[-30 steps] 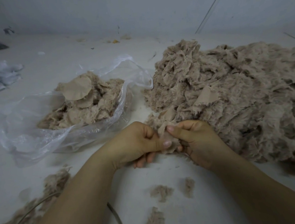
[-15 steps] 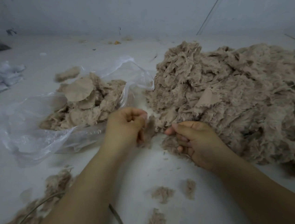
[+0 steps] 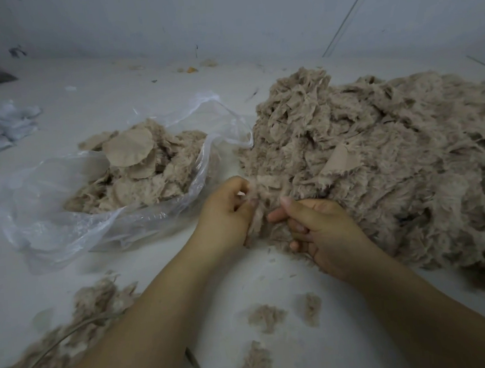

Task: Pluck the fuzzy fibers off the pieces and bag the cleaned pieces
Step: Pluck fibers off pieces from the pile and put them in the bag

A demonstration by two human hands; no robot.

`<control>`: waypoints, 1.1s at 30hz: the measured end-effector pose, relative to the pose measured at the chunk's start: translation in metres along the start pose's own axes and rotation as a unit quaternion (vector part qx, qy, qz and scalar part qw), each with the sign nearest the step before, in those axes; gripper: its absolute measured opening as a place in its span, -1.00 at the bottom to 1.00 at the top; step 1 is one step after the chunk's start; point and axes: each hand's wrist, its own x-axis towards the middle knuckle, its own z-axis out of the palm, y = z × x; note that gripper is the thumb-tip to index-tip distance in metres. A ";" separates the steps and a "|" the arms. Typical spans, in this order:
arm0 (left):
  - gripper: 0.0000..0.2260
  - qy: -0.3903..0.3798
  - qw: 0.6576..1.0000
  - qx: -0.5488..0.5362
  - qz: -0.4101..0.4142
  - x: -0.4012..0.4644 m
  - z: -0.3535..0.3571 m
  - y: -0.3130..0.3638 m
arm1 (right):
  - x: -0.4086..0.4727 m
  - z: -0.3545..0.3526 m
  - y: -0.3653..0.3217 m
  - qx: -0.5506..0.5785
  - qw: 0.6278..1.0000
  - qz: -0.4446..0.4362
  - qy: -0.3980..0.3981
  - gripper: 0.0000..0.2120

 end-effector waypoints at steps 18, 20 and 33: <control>-0.64 0.011 0.962 -0.274 -0.016 -0.002 0.000 0.004 | 0.008 0.001 0.004 0.059 0.992 0.012 0.114 -0.55; -0.68 0.024 0.949 -0.314 -0.020 -0.002 -0.004 0.007 | 0.008 0.000 0.003 0.069 0.990 0.016 0.122 -0.56; -0.86 -0.053 0.985 -0.162 -0.004 -0.010 0.002 0.007 | -0.002 0.000 0.001 0.011 0.999 -0.033 0.002 -0.61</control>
